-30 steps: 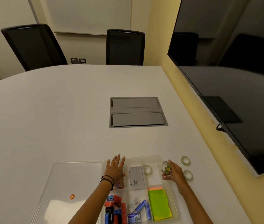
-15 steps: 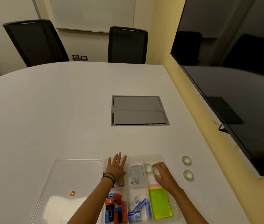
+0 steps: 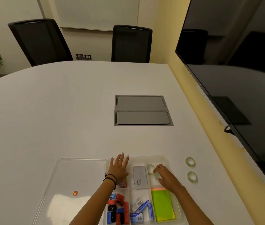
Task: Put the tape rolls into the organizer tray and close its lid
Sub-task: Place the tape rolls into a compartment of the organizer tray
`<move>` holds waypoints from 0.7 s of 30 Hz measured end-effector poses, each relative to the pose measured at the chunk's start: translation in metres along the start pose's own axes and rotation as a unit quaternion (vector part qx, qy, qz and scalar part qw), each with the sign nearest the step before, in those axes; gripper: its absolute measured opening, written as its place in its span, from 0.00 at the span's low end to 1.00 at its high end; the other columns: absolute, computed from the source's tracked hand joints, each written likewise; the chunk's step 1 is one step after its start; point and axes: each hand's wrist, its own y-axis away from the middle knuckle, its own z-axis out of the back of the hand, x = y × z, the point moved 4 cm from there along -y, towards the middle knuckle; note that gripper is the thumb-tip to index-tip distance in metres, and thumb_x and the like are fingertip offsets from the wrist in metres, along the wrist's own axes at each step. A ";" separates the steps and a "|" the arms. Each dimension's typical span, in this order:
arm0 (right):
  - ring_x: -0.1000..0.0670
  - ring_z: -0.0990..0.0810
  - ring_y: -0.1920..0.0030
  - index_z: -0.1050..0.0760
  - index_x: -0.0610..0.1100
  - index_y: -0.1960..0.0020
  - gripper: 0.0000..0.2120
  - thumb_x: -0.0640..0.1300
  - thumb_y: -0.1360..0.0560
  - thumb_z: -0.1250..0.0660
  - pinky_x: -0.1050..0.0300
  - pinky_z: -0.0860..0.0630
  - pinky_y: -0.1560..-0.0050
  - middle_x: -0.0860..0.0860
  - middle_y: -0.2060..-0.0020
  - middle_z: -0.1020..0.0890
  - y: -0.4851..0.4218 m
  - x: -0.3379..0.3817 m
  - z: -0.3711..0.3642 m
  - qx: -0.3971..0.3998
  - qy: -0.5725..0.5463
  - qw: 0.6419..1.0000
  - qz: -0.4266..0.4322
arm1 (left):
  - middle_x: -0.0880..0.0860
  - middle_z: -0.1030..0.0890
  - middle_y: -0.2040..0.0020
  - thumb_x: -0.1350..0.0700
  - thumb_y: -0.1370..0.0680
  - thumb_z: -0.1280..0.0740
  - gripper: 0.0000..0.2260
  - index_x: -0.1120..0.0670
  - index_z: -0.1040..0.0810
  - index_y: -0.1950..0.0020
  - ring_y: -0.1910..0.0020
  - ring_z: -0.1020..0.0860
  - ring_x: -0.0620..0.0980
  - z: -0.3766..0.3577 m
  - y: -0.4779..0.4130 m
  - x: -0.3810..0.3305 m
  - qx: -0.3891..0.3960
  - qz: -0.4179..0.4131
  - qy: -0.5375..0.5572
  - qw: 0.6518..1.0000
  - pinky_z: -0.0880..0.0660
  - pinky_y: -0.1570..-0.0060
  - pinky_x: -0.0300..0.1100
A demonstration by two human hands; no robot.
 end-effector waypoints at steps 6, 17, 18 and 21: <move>0.47 0.24 0.43 0.24 0.38 0.47 0.15 0.24 0.28 0.41 0.67 0.30 0.43 0.46 0.47 0.24 0.020 -0.026 0.035 -0.268 -0.152 0.950 -0.050 | 0.58 0.58 0.22 0.42 0.20 0.48 0.32 0.52 0.62 0.25 0.24 0.55 0.57 -0.001 -0.001 0.000 -0.005 0.000 -0.002 1.000 0.55 0.26 0.58; 0.36 0.47 0.25 0.45 0.41 0.26 0.29 0.36 0.24 0.37 0.46 0.44 0.25 0.35 0.26 0.47 0.060 -0.120 0.026 -0.083 -0.064 0.951 -0.291 | 0.59 0.58 0.23 0.41 0.20 0.48 0.32 0.51 0.62 0.25 0.24 0.55 0.57 -0.001 0.000 0.000 -0.004 -0.001 -0.008 1.000 0.55 0.27 0.58; 0.37 0.47 0.25 0.46 0.42 0.26 0.30 0.37 0.23 0.38 0.47 0.44 0.25 0.35 0.26 0.47 0.061 -0.122 0.022 -0.058 -0.055 0.953 -0.293 | 0.59 0.58 0.22 0.41 0.20 0.48 0.32 0.51 0.62 0.25 0.24 0.55 0.57 -0.001 0.000 0.000 -0.003 0.000 -0.009 1.000 0.54 0.27 0.58; 0.37 0.43 0.26 0.48 0.42 0.25 0.30 0.36 0.23 0.38 0.48 0.41 0.27 0.35 0.27 0.46 0.062 -0.122 0.014 -0.031 -0.063 0.953 -0.293 | 0.59 0.57 0.22 0.41 0.20 0.48 0.32 0.51 0.62 0.25 0.24 0.55 0.57 -0.001 0.000 0.000 -0.002 0.002 -0.006 1.000 0.54 0.27 0.58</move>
